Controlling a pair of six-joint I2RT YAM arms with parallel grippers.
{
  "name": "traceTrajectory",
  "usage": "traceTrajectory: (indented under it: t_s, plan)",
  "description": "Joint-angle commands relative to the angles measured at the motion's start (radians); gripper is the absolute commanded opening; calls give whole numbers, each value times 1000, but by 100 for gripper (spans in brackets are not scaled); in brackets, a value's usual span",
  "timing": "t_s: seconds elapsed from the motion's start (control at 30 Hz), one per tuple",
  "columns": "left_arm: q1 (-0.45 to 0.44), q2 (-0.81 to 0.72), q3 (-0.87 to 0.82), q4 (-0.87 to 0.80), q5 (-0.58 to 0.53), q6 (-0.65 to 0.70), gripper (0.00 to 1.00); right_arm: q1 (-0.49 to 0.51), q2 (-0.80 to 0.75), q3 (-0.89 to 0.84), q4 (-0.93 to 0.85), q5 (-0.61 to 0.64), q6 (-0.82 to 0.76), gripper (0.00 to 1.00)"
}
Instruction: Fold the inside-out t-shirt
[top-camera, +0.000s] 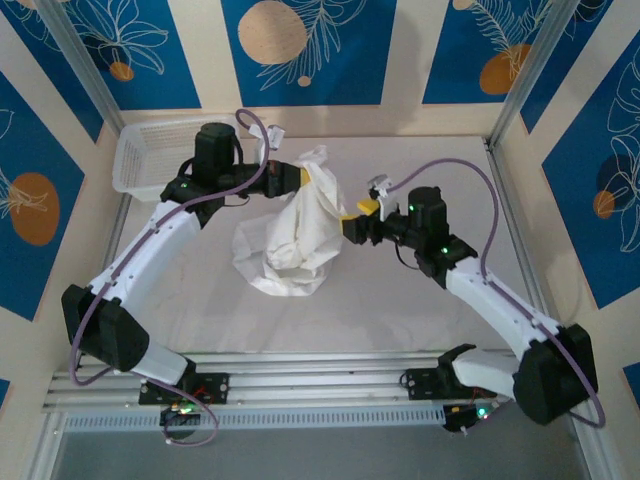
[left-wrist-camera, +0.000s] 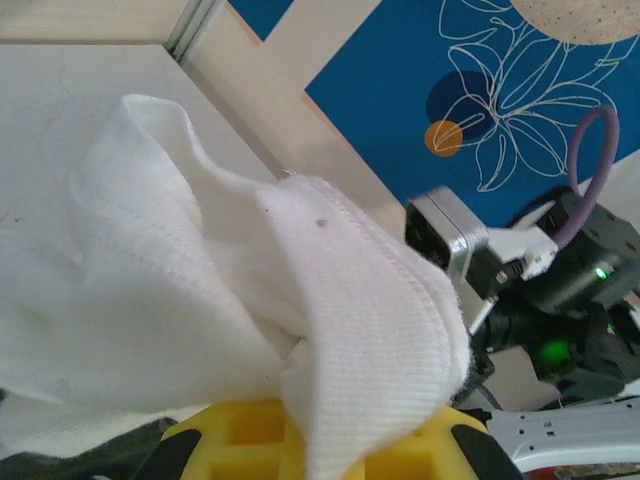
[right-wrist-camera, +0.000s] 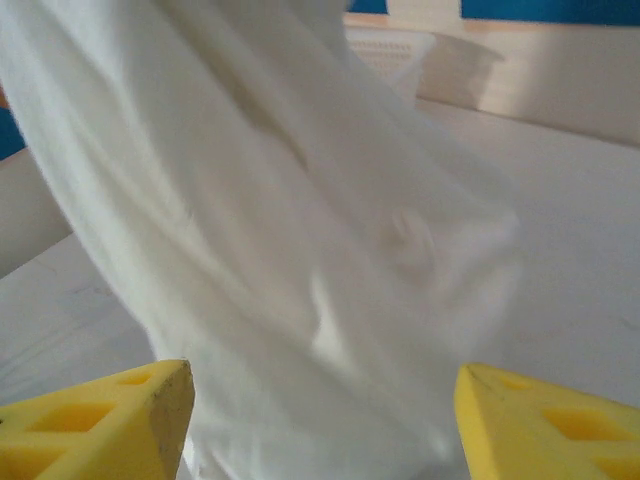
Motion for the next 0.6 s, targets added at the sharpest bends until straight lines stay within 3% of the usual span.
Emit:
traceTrajectory:
  t_s: [0.0, 0.1, 0.17, 0.2, 0.23, 0.33, 0.4, 0.53, 0.57]
  plan:
    - [-11, -24, 8, 10, 43, 33, 0, -17, 123, 78, 50, -125, -86, 69]
    - [-11, -30, 14, -10, 24, 38, 0, -13, 207, 140, 41, -241, -67, 59]
    - [-12, -34, 28, -62, -43, 57, 0, -1, 223, 161, 31, -234, -49, 31]
    - [-9, -35, 38, -108, -111, 70, 0, -5, 216, 164, 28, -231, -26, 10]
    - [-3, -31, 49, -170, -212, 80, 0, -14, 194, 161, 30, -238, 11, 0]
    - [37, 9, 52, -289, -454, 110, 0, -56, 92, 120, 89, -353, 175, 0]
    - [58, 62, 28, -282, -517, 155, 0, -77, 38, 90, 138, -443, 271, 0]
    - [65, 157, 19, -215, -441, 152, 1, -85, -25, 91, 101, -499, 338, 0]
    - [66, 156, 12, -190, -423, 136, 6, -83, -31, 95, 83, -483, 333, 0]
